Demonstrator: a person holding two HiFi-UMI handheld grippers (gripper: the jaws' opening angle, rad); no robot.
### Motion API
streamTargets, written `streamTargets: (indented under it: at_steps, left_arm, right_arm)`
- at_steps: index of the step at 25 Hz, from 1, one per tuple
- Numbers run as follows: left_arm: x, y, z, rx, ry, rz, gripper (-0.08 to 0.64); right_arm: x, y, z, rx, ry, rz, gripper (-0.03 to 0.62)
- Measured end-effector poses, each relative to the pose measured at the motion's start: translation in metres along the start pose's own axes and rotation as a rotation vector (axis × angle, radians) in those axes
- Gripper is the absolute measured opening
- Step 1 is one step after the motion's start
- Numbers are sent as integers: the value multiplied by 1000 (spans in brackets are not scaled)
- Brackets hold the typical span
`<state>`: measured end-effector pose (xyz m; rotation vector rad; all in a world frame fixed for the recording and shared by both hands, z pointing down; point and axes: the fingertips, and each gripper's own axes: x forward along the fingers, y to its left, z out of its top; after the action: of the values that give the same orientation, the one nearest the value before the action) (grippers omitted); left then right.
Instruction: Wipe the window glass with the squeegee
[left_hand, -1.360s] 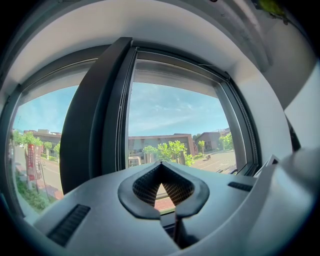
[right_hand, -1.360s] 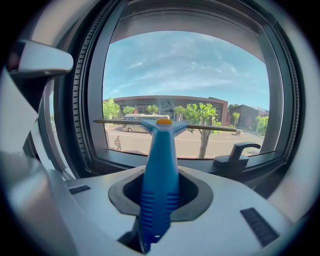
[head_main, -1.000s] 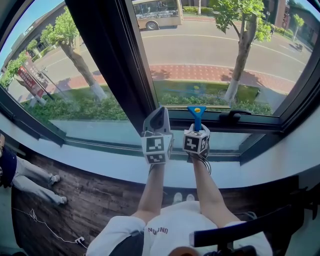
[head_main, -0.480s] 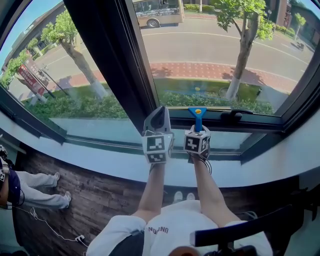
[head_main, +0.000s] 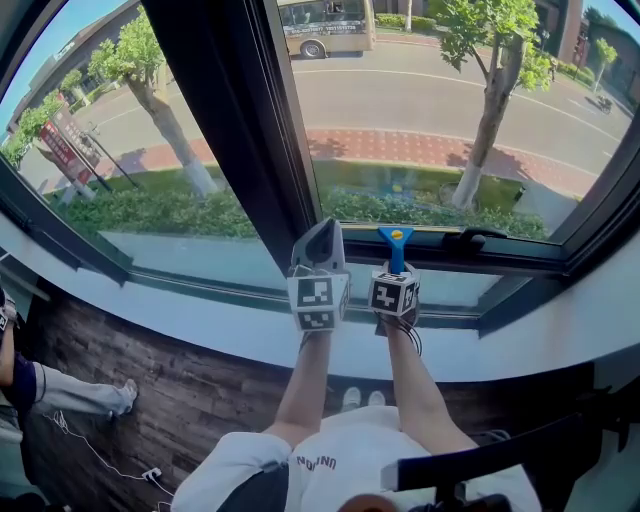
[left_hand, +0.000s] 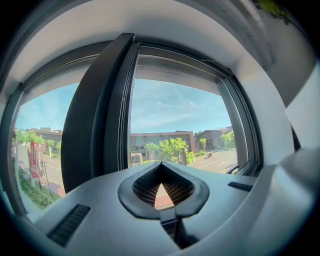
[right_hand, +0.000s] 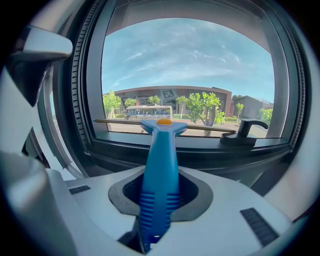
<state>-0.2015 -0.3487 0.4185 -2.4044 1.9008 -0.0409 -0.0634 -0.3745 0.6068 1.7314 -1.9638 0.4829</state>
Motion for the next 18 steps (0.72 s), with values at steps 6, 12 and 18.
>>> streamTargets:
  at_steps: [6,12,18]
  left_arm:
    - [-2,2,8,1,-22,11,3]
    - [-8,4,34,5,-85,20,3]
    - [-16,3,63,29,-157,27,3]
  right_arm:
    - [-12,4,18,-23,-71,-3,100]
    - [-40,-7,74,121,-200,17,100]
    - [-91,-7,143,157,-420,57,100]
